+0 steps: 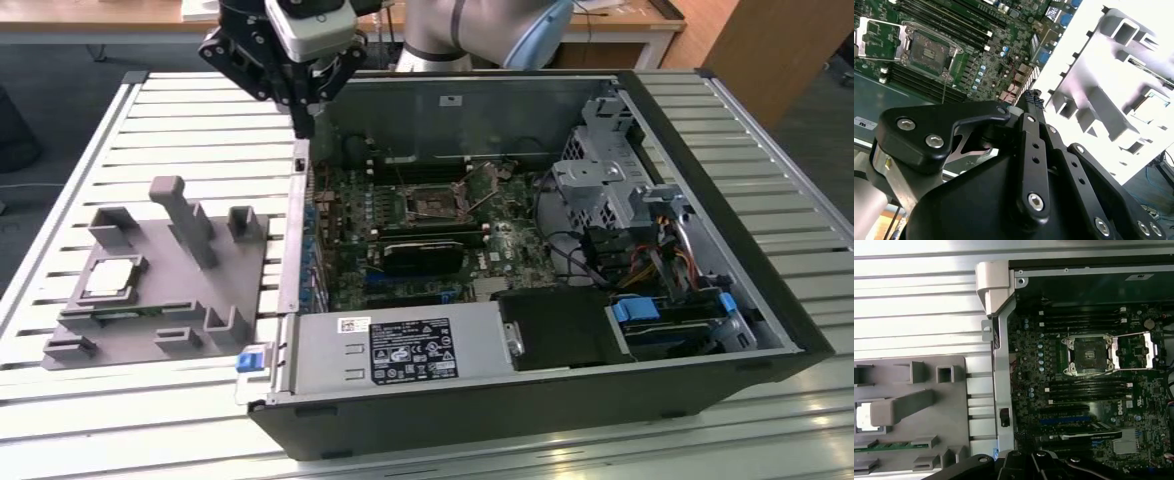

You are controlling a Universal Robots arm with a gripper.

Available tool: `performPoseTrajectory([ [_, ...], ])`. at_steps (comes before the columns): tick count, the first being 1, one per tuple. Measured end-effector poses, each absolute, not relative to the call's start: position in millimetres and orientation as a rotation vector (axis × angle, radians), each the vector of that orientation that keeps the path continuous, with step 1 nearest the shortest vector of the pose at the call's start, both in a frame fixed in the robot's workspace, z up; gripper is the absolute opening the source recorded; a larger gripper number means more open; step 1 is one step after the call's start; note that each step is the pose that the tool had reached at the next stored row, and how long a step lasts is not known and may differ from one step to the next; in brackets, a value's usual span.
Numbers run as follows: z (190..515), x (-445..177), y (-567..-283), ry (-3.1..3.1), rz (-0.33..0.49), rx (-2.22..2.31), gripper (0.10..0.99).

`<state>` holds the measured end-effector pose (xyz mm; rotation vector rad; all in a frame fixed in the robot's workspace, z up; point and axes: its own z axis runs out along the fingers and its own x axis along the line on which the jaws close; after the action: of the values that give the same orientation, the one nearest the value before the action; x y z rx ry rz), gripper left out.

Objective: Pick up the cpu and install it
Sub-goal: 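Reach for the cpu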

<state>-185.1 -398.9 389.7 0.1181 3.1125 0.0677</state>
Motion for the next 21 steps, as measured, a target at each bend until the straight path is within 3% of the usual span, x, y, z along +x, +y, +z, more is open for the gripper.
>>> performPoseTrajectory([
  [21,387,-223,-399,3.113,0.068,0.118,0.106],
])
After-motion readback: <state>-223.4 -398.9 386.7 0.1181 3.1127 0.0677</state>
